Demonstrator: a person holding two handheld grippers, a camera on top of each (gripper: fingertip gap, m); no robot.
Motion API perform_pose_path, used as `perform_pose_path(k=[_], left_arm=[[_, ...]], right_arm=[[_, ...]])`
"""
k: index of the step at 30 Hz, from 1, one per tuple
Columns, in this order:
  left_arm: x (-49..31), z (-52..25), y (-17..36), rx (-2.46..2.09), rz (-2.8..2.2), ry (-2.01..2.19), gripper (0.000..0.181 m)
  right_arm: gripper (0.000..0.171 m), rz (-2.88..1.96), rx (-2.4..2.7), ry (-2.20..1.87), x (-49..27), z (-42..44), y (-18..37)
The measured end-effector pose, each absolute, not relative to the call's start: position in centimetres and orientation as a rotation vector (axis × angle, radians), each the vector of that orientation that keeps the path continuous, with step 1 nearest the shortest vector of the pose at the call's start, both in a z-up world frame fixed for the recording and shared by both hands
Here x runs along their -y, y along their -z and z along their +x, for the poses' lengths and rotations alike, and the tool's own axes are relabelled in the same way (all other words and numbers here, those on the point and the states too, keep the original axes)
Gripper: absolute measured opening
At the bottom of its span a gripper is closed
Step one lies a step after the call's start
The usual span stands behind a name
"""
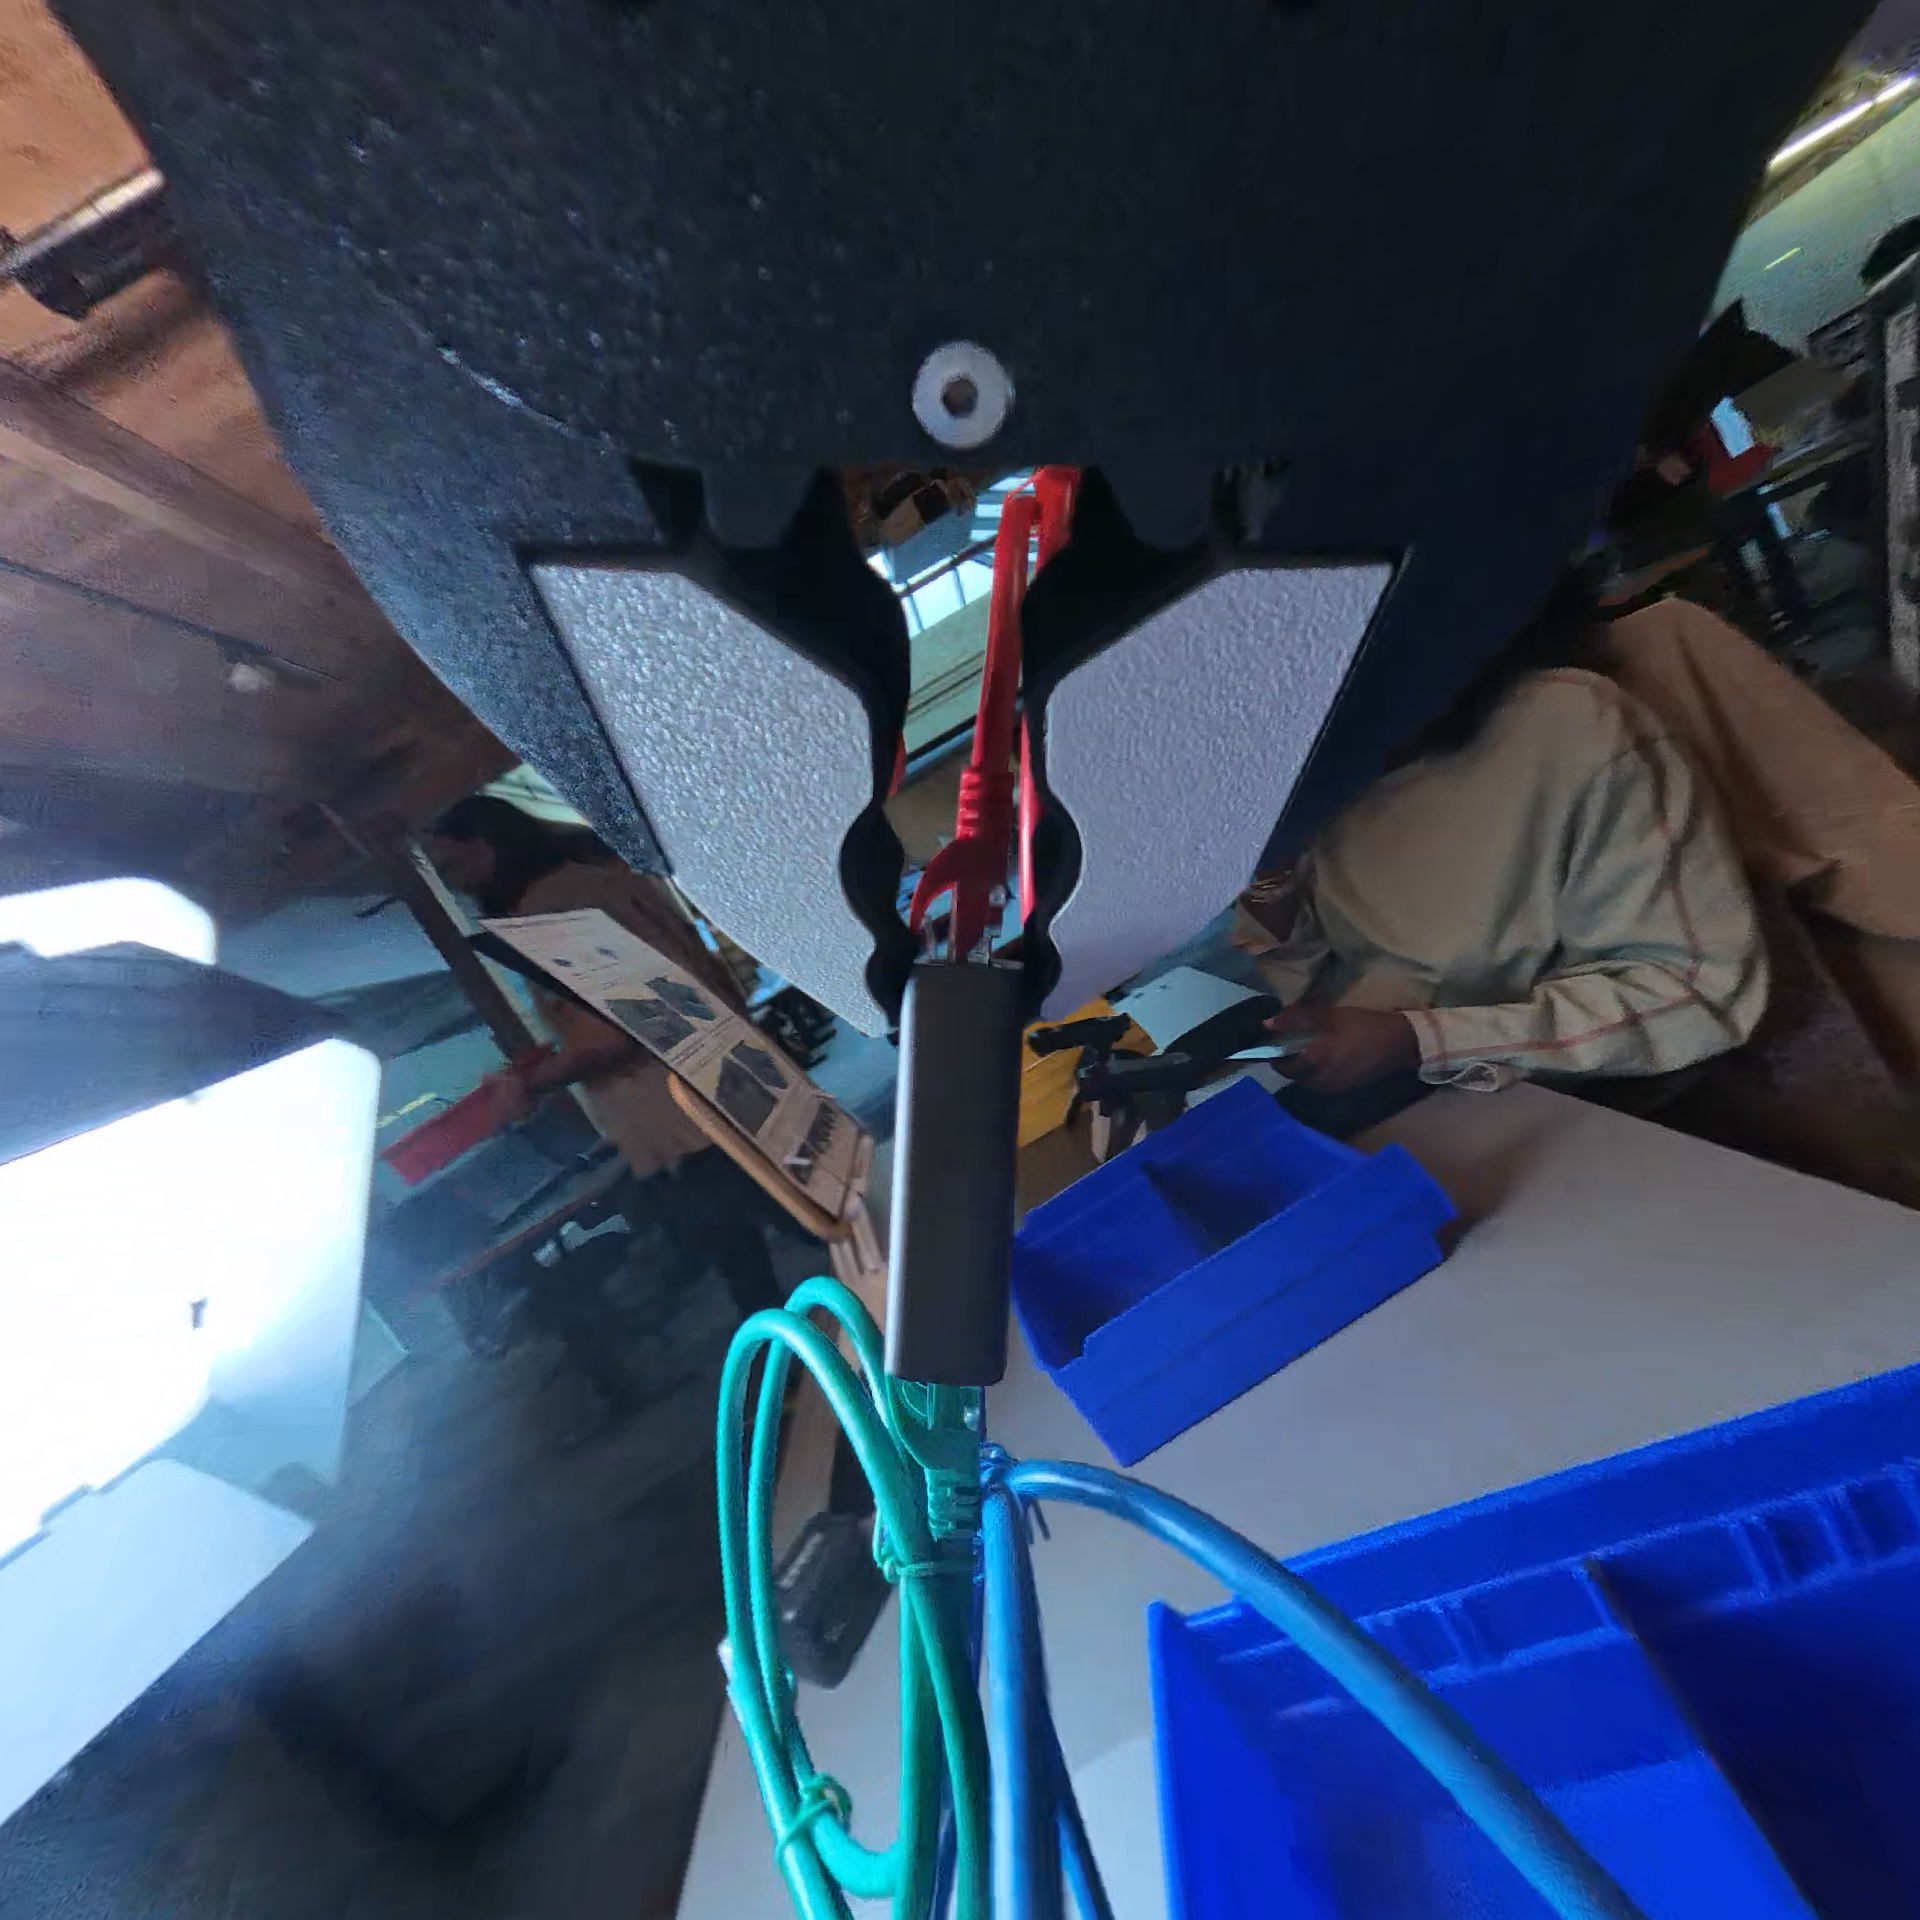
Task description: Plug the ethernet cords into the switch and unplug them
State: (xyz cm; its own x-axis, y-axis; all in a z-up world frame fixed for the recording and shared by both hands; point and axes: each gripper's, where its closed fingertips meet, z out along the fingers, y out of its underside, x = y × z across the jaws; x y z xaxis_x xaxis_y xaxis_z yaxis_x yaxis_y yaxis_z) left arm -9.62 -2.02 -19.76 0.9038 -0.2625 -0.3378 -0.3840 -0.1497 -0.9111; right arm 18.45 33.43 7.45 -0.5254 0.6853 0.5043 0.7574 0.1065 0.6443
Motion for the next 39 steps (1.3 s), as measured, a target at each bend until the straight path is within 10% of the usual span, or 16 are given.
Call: perform_pose_path(k=[13,30,39], left_arm=[[2.6,-8.5,18.9,-0.556,-1.710,-0.180,0.021],[2.4,-9.3,20.0,-0.548,-1.749,-0.176,0.020],[2.4,-9.8,20.0,-0.523,-1.762,-0.187,0.024]], right_arm=[[0.021,-1.535,2.470,1.409,-35.3,19.6,11.4],[0.022,-1.343,1.961,1.342,-41.6,10.1,17.2],[0.049,-1.594,1.821,0.430,-37.1,9.2,12.9]])
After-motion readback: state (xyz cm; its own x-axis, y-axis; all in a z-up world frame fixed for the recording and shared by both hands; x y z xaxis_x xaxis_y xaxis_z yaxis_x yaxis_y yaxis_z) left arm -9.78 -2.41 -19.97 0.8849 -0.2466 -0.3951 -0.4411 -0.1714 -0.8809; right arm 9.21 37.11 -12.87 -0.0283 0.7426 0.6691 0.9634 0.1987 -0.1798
